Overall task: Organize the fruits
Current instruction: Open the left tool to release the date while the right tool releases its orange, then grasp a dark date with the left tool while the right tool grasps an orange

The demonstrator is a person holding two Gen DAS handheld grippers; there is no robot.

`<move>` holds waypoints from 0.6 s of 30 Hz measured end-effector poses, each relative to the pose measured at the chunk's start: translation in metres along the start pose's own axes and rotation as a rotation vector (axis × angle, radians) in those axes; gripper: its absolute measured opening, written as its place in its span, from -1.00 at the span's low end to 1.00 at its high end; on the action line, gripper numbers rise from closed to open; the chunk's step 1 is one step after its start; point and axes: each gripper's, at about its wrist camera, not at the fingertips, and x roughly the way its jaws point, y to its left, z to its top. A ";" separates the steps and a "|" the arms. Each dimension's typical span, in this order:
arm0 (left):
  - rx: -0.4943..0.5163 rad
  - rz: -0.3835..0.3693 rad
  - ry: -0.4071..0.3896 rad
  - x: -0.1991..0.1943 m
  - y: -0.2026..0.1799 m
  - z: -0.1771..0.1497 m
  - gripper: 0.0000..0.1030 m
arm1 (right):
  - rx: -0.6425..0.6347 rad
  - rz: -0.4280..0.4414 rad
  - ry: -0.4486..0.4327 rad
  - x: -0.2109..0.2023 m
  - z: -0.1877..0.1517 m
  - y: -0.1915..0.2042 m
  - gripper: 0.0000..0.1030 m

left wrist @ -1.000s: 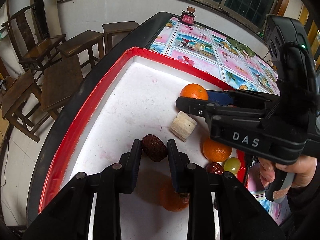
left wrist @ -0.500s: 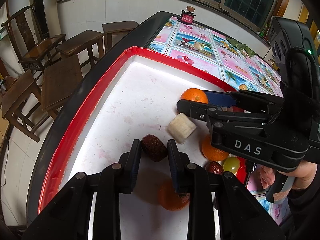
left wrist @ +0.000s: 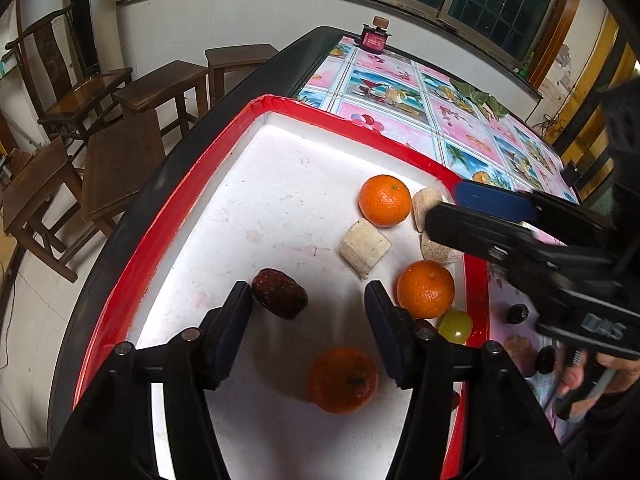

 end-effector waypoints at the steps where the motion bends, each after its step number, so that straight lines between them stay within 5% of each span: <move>1: 0.001 0.003 -0.001 -0.001 -0.001 -0.001 0.17 | 0.006 0.004 -0.007 -0.006 -0.002 0.001 0.12; 8: 0.043 0.040 -0.028 -0.019 -0.014 -0.007 0.38 | 0.030 0.035 -0.054 -0.052 -0.031 0.009 0.54; 18: 0.069 0.078 -0.038 -0.039 -0.034 -0.018 0.49 | 0.137 0.022 -0.073 -0.109 -0.091 -0.006 0.69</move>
